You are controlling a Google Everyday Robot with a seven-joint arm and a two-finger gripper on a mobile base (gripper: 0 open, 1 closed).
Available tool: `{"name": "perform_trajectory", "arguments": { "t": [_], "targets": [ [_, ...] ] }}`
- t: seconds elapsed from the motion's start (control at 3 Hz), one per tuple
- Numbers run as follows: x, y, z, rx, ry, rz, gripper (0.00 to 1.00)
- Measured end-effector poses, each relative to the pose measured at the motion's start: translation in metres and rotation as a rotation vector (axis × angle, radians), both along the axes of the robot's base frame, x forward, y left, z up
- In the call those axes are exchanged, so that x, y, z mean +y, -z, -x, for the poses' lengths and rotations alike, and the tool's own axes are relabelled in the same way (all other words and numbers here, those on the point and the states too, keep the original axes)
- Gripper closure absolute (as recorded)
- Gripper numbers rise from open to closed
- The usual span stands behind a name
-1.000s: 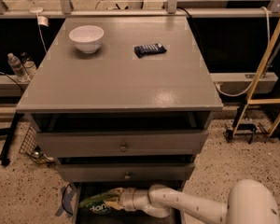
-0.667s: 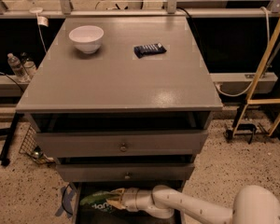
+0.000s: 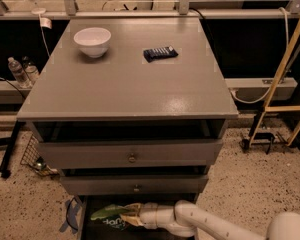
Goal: Pick green rice chip bag from bottom drawer and place on counter
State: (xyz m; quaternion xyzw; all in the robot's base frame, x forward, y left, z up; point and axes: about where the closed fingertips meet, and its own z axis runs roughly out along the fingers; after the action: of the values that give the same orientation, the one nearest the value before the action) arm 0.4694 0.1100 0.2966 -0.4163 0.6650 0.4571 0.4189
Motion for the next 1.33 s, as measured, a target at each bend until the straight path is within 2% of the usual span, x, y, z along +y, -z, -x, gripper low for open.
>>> {"name": "perform_trajectory", "arguments": {
  "t": [0.67, 1.0, 1.33],
  "targets": [
    [-0.033, -0.046, 0.009, -0.069, -0.003, -0.074, 1.0],
    [-0.05, -0.089, -0.002, -0.154, -0.026, -0.08, 1.0],
    [-0.057, -0.117, -0.01, -0.205, -0.075, -0.093, 1.0]
  ]
}}
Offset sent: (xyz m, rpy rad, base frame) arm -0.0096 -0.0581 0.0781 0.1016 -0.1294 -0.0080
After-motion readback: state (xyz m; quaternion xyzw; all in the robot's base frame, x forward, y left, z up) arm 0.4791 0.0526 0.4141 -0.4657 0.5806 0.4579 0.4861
